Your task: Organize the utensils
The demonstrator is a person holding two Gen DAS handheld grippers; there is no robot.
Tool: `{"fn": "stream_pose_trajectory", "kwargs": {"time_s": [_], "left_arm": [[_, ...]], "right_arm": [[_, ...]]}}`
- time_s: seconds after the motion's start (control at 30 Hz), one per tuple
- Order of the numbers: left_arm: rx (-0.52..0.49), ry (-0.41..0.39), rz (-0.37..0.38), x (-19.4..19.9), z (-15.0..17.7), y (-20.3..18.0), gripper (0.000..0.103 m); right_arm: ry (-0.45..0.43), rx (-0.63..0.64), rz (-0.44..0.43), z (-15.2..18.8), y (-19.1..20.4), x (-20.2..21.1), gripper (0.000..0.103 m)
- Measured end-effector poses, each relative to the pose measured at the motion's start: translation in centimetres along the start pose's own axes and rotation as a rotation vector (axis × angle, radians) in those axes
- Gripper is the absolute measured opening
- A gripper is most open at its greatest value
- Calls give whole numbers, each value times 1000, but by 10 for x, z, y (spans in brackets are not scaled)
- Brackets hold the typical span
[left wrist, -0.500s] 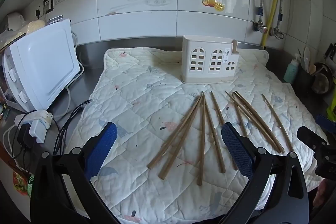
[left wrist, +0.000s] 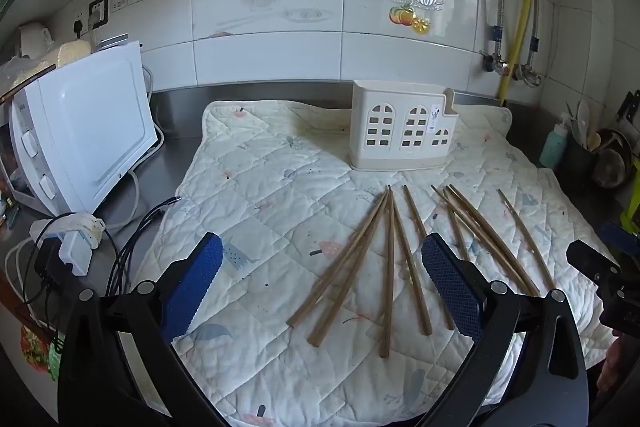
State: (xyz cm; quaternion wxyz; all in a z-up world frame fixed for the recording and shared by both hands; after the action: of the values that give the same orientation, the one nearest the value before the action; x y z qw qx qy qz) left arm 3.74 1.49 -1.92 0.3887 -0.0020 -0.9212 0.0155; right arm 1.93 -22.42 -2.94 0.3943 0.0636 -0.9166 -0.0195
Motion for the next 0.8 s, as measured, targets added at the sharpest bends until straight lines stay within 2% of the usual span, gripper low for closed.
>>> {"fn": "stream_pose_trajectory", "kwargs": {"time_s": [0.17,0.67,0.8], "left_arm": [[-8,-28,14,5,-2,-1,98],[-46,-48,17,9,-4,-10,98],[-67,-65,-9,12,-5,-13,98]], "right_arm": [[-18,-13,2,-3,-4,2,97],[-55,-17,8,-8,-7,12,97],[-64,-19,5,-9,-8,14,97]]}}
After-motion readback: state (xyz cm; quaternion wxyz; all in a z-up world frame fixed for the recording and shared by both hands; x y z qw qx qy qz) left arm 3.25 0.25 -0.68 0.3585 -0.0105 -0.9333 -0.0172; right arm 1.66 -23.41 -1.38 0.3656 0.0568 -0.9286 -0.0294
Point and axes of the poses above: each gripper's, at about its wrist camera, not at the fingertips, and x roughly against the way its jaws point, y to its left, z to its underside, the point moved 5 cm from there along -x, roughly the way its jaws point, and after that the axes turned 14 degrees about y, right-handed, at the moved point
